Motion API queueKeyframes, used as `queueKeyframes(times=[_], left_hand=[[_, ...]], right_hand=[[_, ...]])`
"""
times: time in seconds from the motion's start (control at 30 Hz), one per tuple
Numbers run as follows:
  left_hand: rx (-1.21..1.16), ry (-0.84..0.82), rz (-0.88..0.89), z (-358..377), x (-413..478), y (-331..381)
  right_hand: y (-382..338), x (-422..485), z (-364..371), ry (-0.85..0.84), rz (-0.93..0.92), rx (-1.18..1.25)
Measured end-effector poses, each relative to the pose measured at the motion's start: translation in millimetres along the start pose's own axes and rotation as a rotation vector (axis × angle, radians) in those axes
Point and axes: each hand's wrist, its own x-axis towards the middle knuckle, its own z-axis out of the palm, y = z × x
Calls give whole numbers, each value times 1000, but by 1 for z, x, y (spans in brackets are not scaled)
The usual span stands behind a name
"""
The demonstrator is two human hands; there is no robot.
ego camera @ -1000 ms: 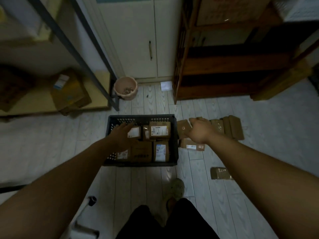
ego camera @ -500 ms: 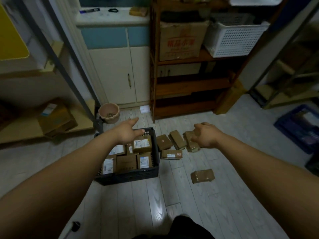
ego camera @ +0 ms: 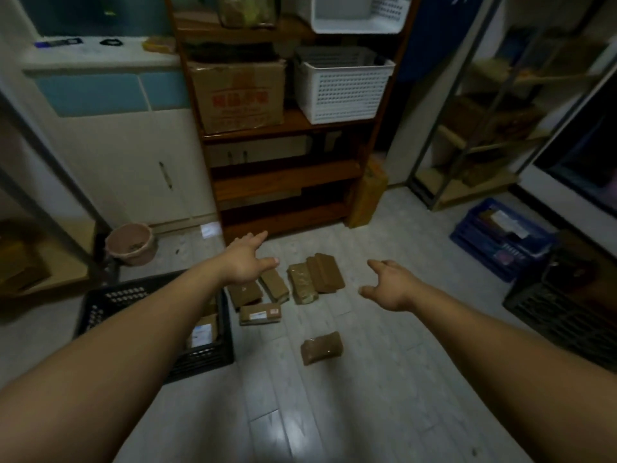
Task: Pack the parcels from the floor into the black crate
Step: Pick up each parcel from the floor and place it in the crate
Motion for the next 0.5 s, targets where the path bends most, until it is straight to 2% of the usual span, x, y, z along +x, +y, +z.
queueKeyframes(times=[0.2,0.5], left_hand=[[-35,-14,-3,45,30,48],[18,-140,-113,78,122,27]], right_hand=[[91,24,-17,-53,97,115],[125,97,11,-166,86,243]])
